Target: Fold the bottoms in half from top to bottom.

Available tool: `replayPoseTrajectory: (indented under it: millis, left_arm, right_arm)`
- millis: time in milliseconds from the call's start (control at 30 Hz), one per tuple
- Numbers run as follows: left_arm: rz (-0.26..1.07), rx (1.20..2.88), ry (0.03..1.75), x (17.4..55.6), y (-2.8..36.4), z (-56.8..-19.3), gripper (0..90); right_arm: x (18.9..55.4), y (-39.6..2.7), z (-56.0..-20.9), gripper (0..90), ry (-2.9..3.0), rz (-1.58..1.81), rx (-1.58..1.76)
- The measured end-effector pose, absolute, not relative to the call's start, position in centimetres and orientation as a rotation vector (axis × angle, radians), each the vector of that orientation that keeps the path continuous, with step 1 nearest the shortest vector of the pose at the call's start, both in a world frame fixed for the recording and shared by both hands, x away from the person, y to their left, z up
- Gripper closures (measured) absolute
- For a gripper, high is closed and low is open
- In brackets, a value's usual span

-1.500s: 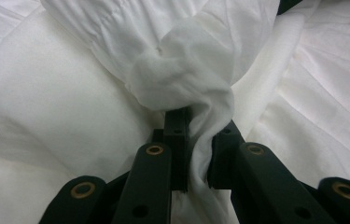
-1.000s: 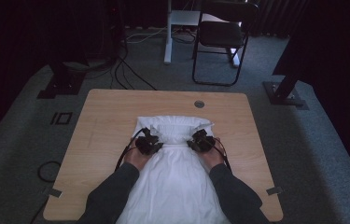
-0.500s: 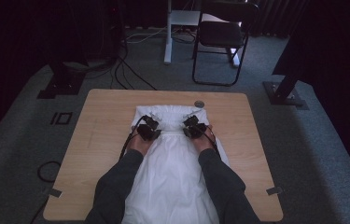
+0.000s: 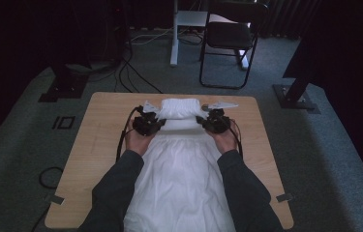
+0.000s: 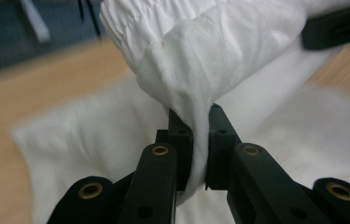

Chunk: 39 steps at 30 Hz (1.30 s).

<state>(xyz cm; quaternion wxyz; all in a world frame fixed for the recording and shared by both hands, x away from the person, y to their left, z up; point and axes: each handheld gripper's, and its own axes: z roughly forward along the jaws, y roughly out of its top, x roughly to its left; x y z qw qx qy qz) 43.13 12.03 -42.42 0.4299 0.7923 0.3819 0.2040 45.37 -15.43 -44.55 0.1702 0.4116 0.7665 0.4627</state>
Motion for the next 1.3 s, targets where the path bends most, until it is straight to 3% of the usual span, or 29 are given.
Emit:
replayPoseTrajectory:
  millis: [133,267,433,667,767,867,1300]
  left_arm:
    - [0.558,1.953,0.828,39.6,12.0,-38.2,84.3]
    - [0.553,1.993,0.724,36.2,12.1,-37.4,83.9]
    - [0.486,2.078,0.68,32.4,12.1,-41.2,83.4]
    - [0.281,2.26,0.771,29.7,11.8,-51.0,82.7]
    - [0.231,2.316,0.8,29.6,11.7,-54.2,82.8]
    - [0.232,2.332,0.803,30.2,11.7,-54.0,82.9]
    - [0.277,2.363,0.783,36.1,11.8,-53.7,82.5]
  right_arm:
    - [41.9,-16.6,-39.9,82.7,2.109,1.396,1.021]
    - [37.9,-17.4,-39.1,82.6,2.14,1.39,0.916]
    - [33.9,-18.0,-42.1,82.5,2.24,1.364,0.877]
    - [30.5,-17.3,-50.2,82.3,2.464,1.184,0.919]
    - [30.1,-16.7,-52.9,82.2,2.549,1.107,0.947]
    - [30.3,-16.1,-54.6,81.9,2.589,1.035,0.976]
    - [34.8,-15.5,-54.9,82.3,2.554,1.076,1.089]
